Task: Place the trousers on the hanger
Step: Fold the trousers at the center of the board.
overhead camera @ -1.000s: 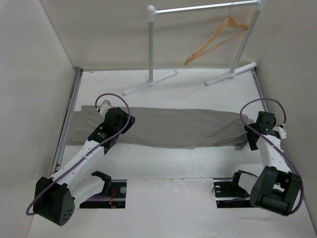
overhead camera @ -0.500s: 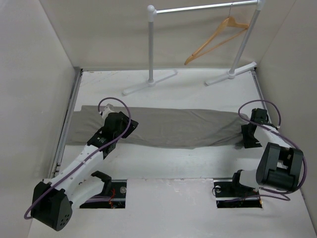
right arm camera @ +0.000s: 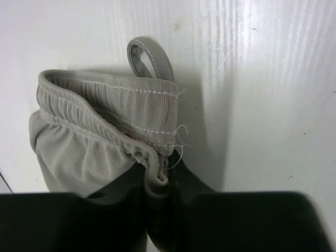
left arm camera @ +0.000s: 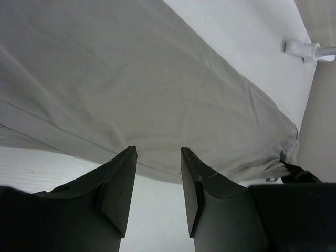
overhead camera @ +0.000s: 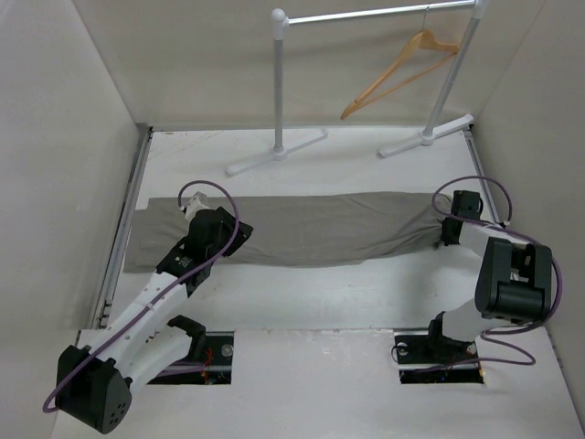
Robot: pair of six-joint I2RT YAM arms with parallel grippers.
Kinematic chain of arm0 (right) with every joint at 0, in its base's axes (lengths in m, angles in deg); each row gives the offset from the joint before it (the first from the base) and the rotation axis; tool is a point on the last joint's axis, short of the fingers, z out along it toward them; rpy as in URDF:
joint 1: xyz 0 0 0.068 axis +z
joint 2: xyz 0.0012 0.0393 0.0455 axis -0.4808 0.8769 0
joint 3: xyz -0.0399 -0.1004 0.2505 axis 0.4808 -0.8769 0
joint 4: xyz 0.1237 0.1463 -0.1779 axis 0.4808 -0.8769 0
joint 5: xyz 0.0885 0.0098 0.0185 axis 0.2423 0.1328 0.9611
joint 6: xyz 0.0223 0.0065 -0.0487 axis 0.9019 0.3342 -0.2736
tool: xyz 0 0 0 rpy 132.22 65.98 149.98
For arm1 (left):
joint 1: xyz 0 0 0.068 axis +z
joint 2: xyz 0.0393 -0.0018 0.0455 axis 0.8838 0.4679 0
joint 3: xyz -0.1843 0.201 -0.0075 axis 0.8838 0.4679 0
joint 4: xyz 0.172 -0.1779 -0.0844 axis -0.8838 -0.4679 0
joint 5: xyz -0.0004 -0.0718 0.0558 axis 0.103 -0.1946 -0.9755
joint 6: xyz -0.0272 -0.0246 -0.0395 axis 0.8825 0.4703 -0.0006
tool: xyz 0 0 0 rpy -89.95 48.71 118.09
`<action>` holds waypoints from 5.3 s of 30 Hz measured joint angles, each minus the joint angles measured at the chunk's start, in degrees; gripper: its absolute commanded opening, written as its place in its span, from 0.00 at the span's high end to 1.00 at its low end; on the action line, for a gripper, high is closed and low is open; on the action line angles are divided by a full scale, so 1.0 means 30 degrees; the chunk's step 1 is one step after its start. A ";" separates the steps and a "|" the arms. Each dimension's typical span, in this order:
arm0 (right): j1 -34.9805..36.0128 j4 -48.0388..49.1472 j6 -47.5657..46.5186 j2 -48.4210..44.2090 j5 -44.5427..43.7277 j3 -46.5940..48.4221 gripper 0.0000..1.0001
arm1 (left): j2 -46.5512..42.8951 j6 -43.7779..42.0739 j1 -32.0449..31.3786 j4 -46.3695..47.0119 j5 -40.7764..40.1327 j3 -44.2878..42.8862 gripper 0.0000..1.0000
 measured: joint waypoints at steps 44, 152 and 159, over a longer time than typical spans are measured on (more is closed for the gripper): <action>2.1602 -0.5916 -1.0673 0.5064 -0.6688 2.1434 0.76 | 0.0138 -0.3096 0.9661 -0.5275 0.1902 -1.0644 0.60; 1.3012 0.3067 -0.9522 -0.5260 0.9296 -0.5217 0.78 | 0.6331 -0.4051 0.9967 -0.3257 -0.0794 -0.3257 1.00; 1.2721 0.2885 -0.9522 -0.6113 0.9304 -0.5217 0.76 | 0.1960 -0.3067 1.0265 -0.4823 -0.0707 -0.2484 0.98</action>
